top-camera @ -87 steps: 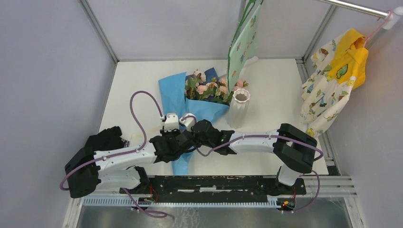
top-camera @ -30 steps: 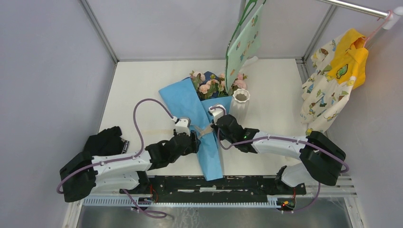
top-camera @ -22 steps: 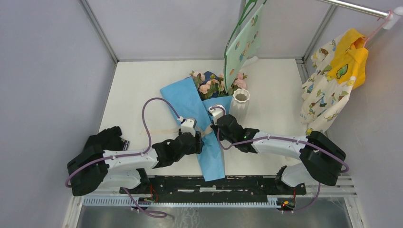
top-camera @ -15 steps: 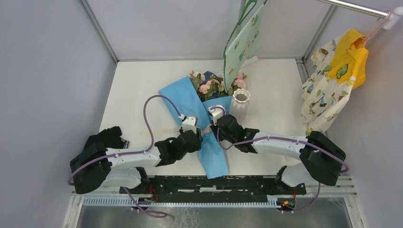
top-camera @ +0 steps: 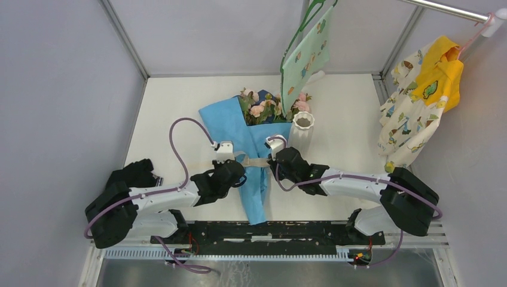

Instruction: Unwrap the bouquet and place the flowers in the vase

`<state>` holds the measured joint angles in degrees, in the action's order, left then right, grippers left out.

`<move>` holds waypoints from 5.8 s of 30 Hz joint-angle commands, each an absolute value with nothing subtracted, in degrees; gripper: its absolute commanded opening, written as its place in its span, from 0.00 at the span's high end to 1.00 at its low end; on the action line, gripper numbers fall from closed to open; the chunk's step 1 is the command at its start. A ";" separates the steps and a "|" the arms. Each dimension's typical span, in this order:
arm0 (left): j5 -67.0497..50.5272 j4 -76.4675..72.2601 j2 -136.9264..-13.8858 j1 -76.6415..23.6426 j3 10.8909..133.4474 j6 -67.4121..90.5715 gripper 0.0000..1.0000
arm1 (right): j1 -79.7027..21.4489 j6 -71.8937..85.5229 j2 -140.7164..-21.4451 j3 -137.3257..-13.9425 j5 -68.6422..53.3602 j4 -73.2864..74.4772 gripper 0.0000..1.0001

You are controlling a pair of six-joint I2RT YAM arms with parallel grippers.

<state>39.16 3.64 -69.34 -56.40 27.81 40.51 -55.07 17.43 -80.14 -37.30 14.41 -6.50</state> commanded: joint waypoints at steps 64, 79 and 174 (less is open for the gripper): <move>56.82 35.50 -48.36 -49.12 41.58 50.45 0.98 | -61.88 13.81 -89.96 -50.38 -4.01 -14.41 0.66; 56.54 34.87 -47.27 -49.07 40.78 50.04 0.98 | -61.92 11.84 -93.20 -52.67 2.70 -11.89 0.68; 61.27 40.63 -53.42 -28.87 40.46 58.54 0.98 | -48.91 26.70 -39.45 -35.99 53.42 33.94 1.00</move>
